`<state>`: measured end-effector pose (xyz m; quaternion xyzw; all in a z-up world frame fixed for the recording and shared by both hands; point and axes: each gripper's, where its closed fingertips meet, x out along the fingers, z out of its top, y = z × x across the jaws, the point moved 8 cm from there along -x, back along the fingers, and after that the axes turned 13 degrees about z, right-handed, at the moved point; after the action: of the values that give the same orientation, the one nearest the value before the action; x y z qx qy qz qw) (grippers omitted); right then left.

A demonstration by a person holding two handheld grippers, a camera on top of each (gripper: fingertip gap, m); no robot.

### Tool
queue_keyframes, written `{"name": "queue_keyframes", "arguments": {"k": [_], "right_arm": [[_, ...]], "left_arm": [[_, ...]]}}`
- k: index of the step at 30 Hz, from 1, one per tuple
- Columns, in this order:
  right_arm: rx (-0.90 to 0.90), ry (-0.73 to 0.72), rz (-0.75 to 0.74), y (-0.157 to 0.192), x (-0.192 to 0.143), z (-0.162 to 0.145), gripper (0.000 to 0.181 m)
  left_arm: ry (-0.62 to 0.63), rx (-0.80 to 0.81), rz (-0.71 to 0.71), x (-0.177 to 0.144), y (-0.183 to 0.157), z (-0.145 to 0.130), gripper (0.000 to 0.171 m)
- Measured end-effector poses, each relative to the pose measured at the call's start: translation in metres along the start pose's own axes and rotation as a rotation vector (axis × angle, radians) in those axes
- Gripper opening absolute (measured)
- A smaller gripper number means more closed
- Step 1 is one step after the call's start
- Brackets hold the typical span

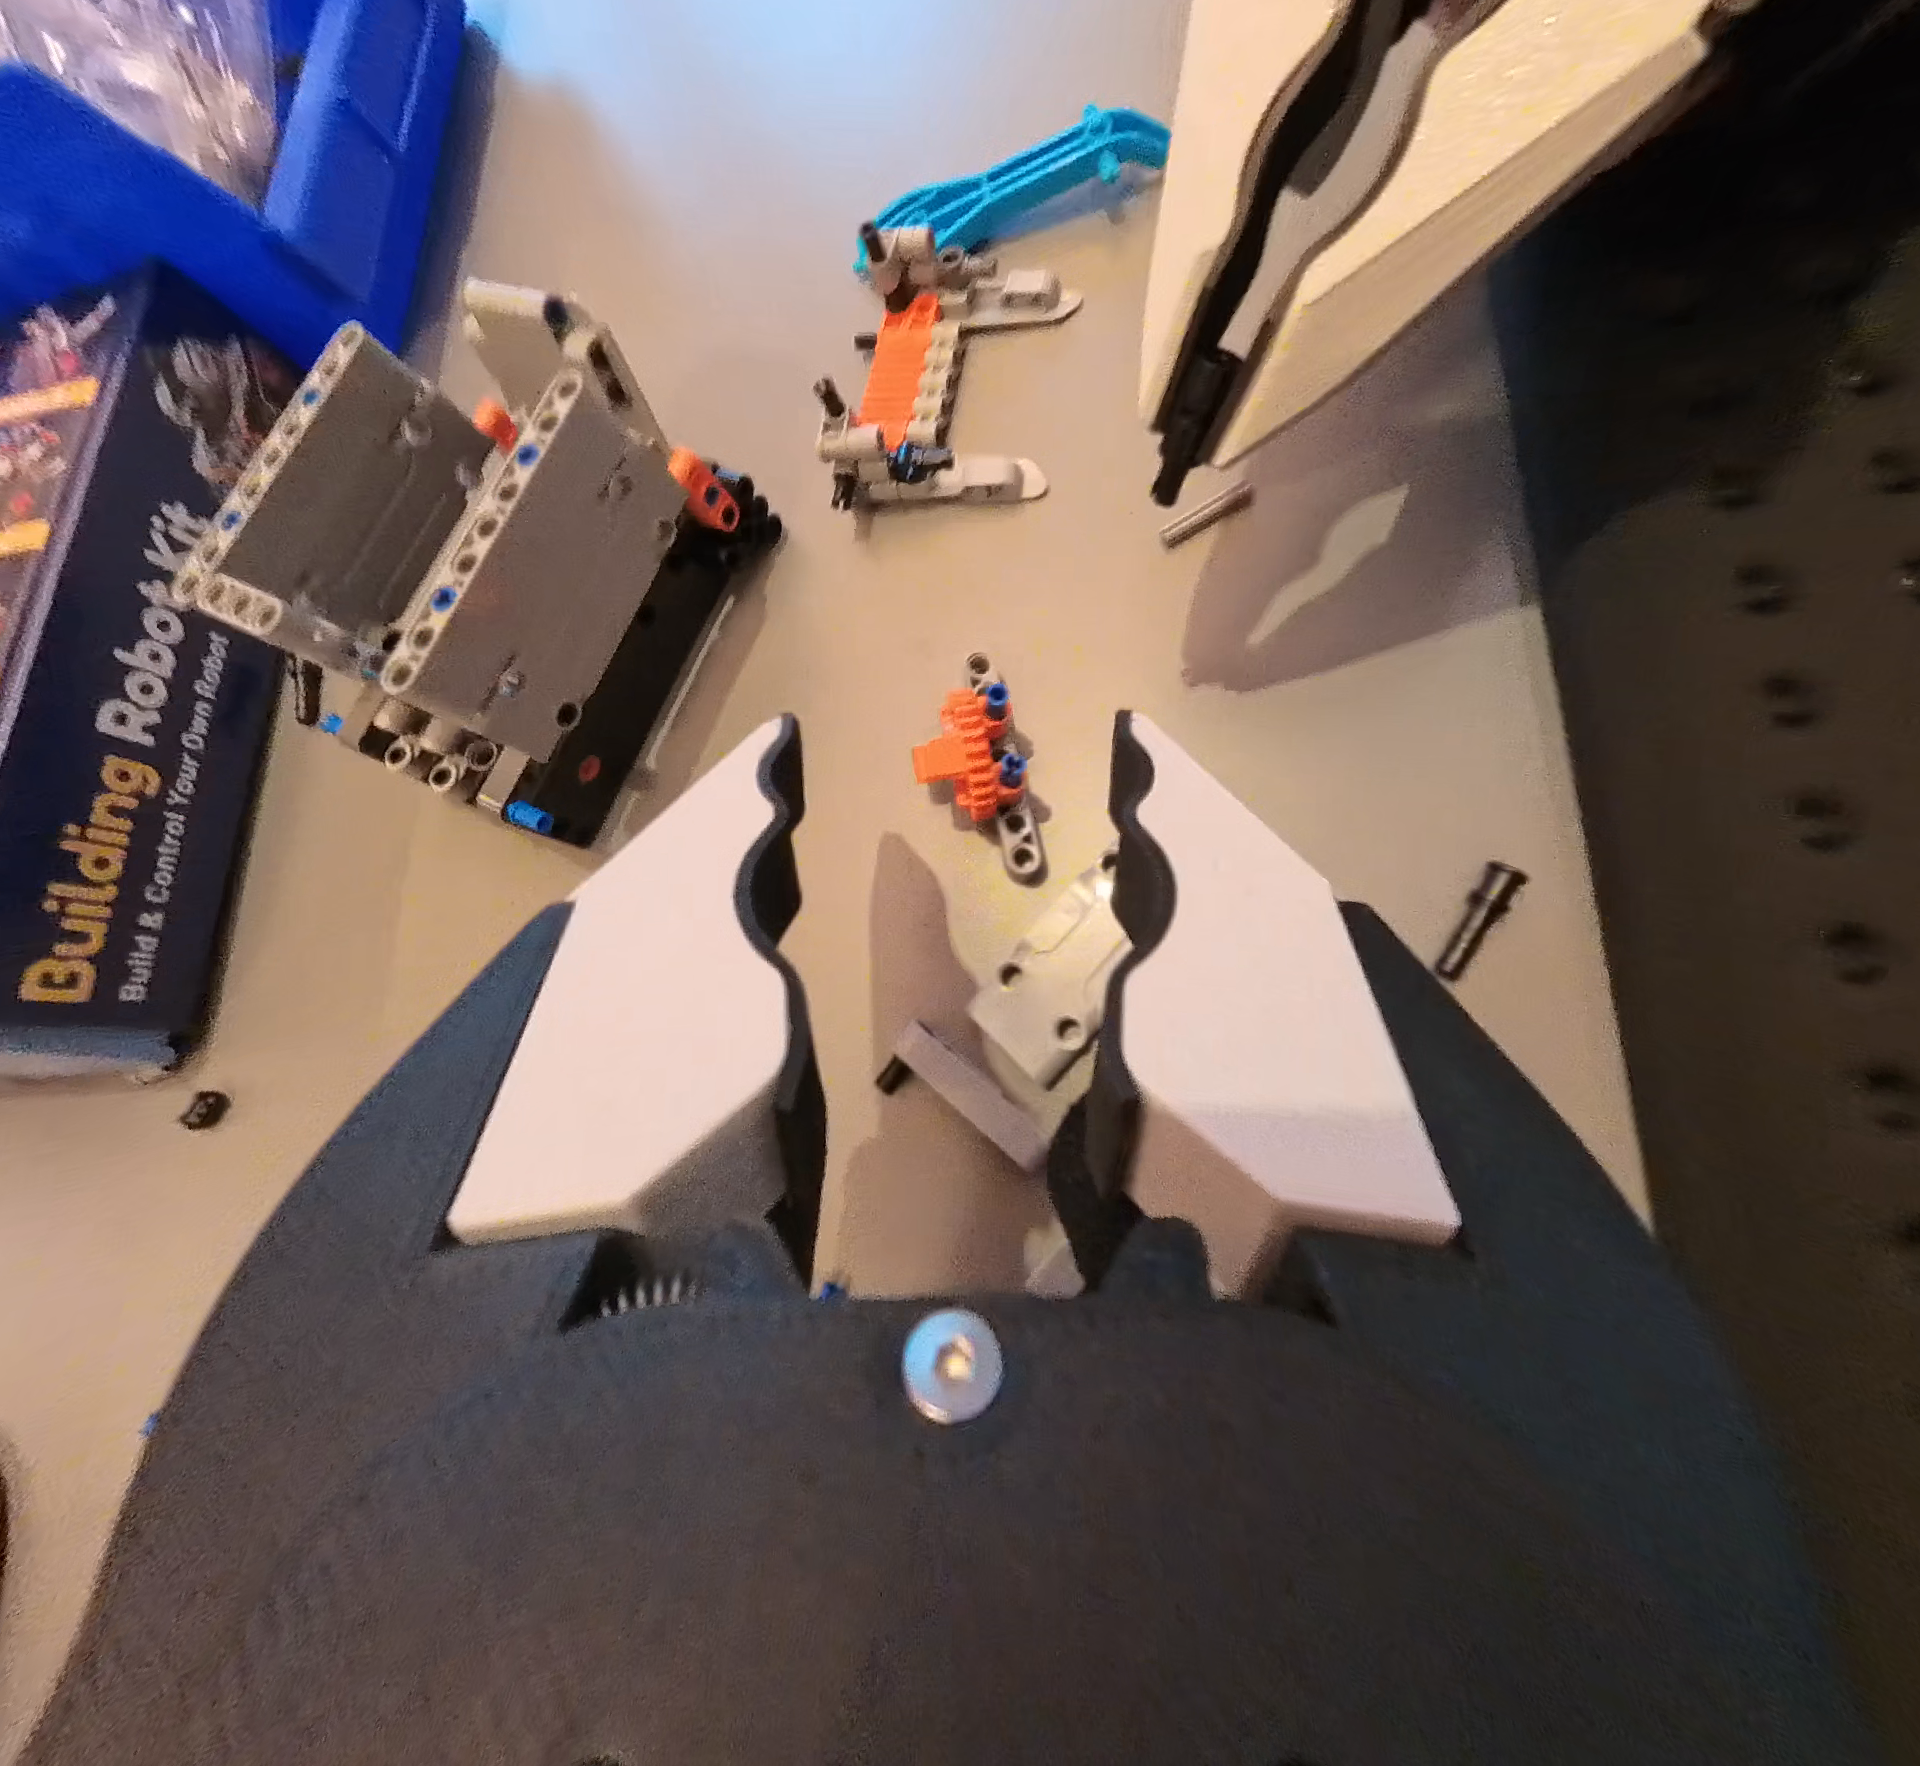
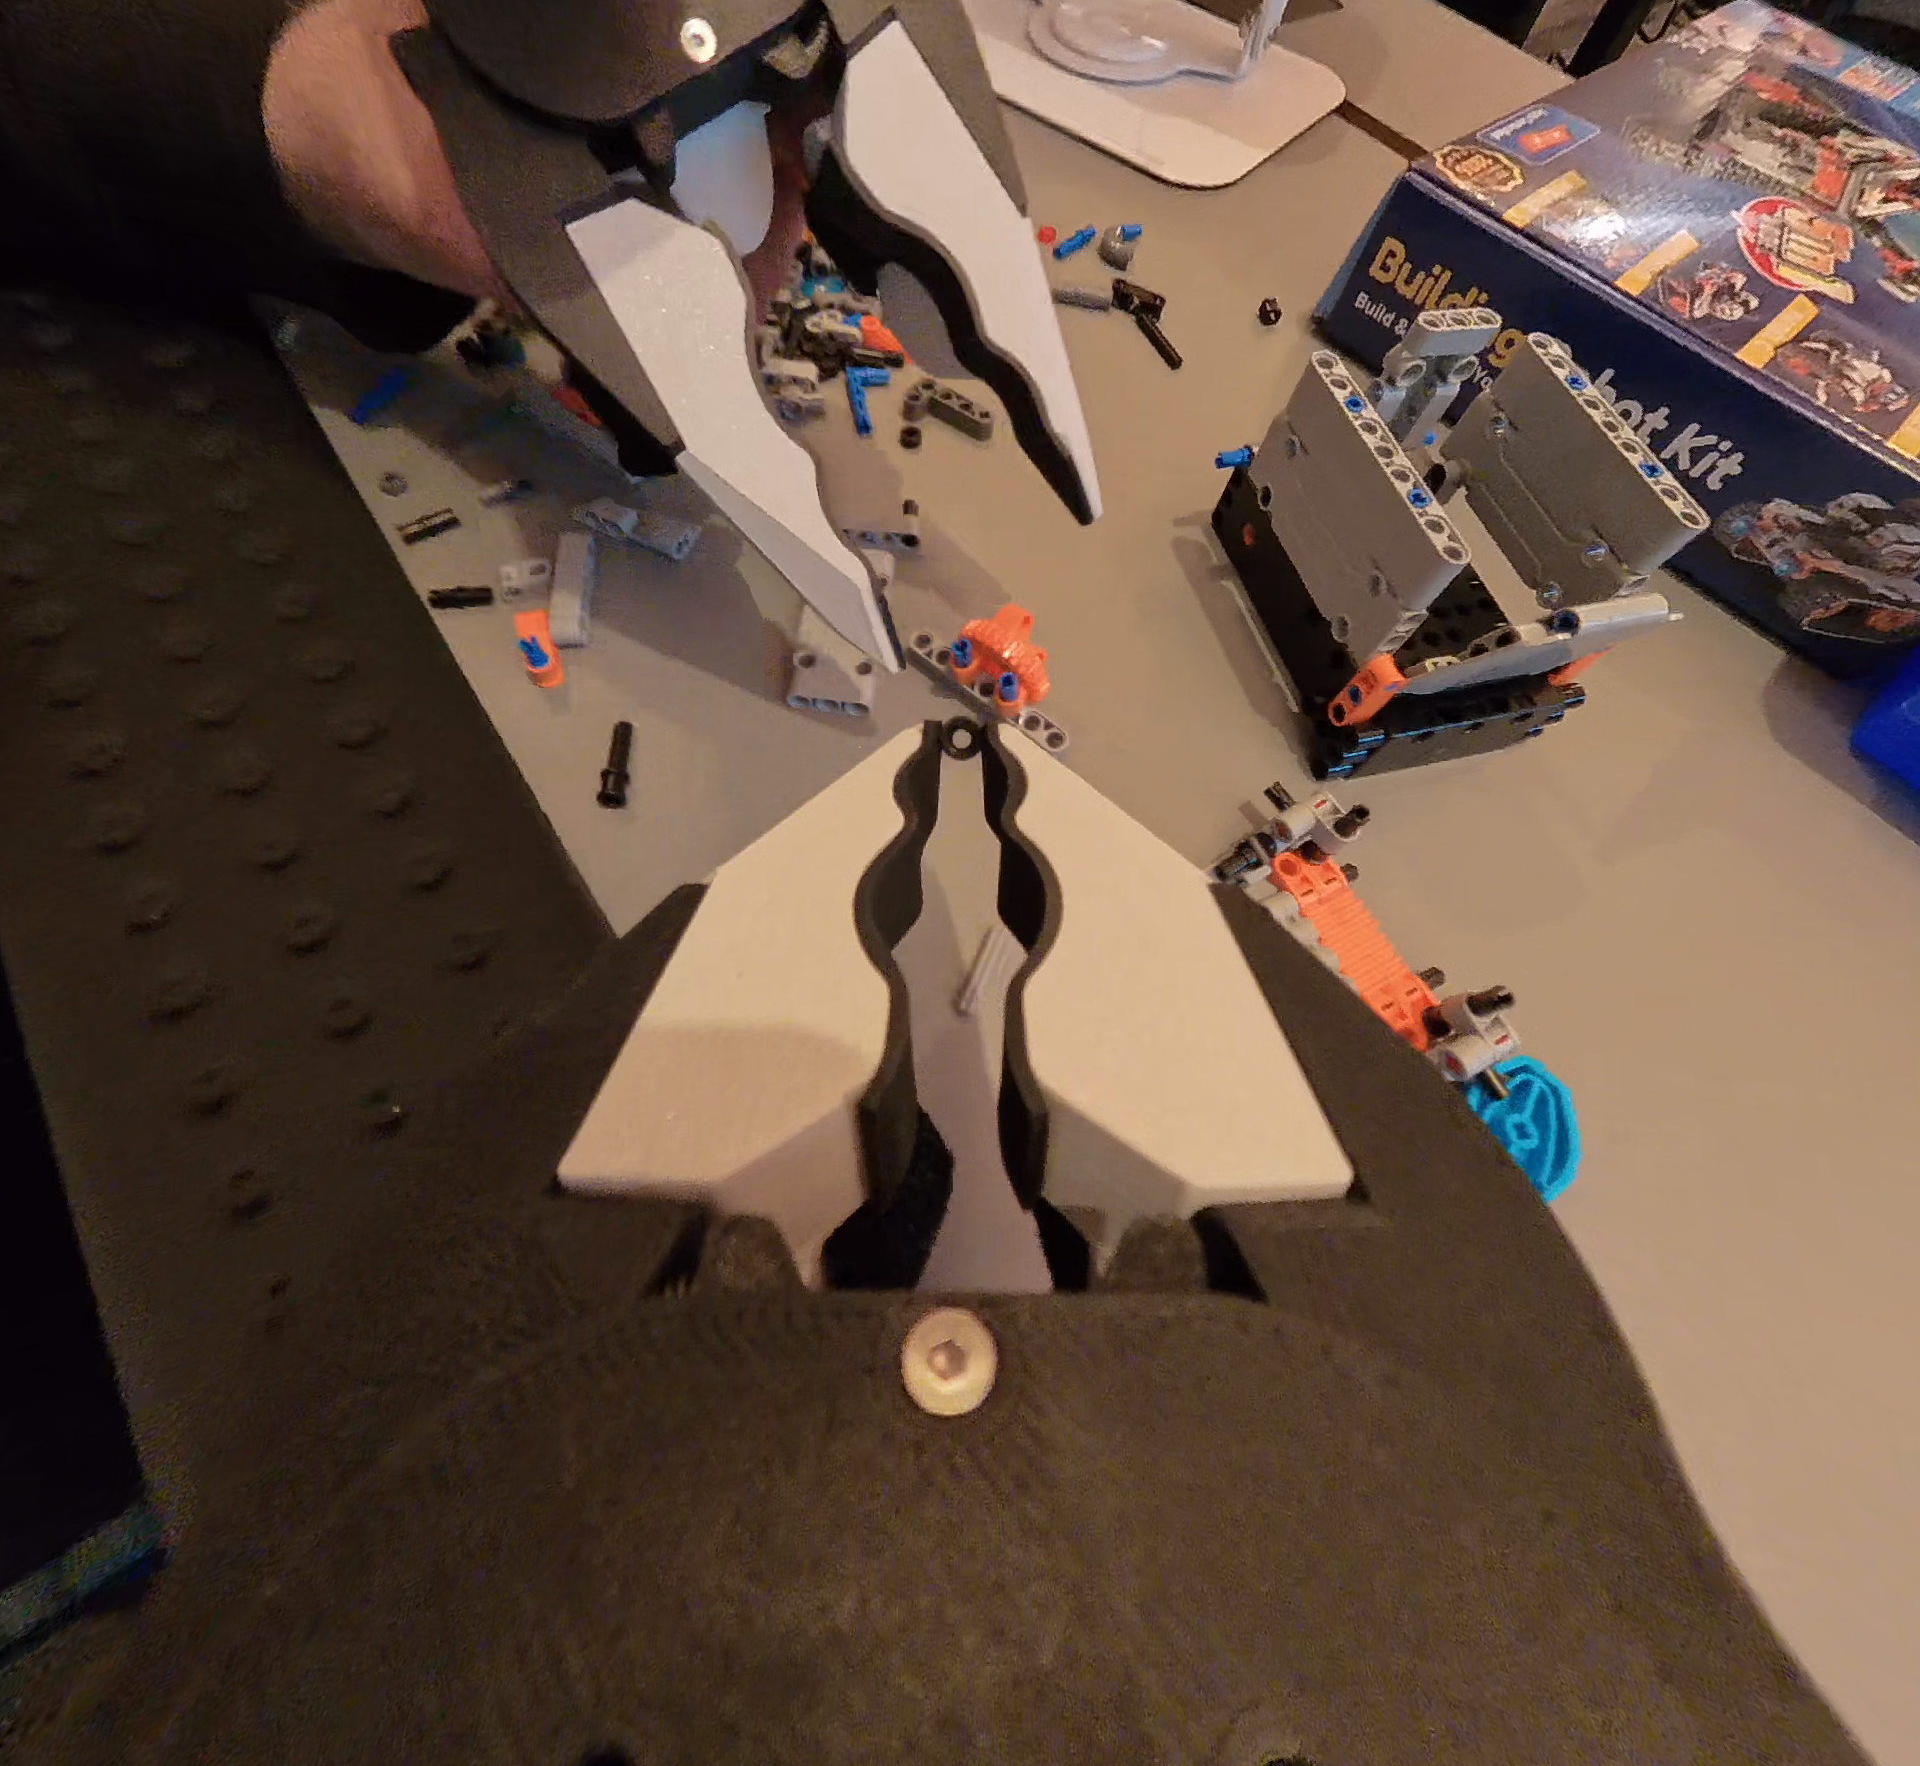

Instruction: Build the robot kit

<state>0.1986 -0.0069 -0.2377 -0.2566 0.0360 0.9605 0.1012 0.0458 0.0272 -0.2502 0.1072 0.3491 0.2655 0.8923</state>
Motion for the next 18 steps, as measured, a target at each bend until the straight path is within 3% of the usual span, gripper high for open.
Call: {"name": "queue_keyframes", "arguments": {"k": [7,14,18], "right_arm": [[-0.014,0.109,0.037,-0.013,0.017,-0.002,0.006],[-0.074,0.213,0.039,-0.027,0.03,0.003,0.006],[-0.072,0.232,0.095,-0.031,0.036,-0.001,0.005]], "left_arm": [[0.11,-0.025,-0.087,0.023,-0.001,-0.01,0.046],[0.133,-0.051,-0.156,0.032,-0.008,-0.011,0.025],[0.136,-0.072,-0.166,0.032,-0.007,-0.012,0.025]]}}
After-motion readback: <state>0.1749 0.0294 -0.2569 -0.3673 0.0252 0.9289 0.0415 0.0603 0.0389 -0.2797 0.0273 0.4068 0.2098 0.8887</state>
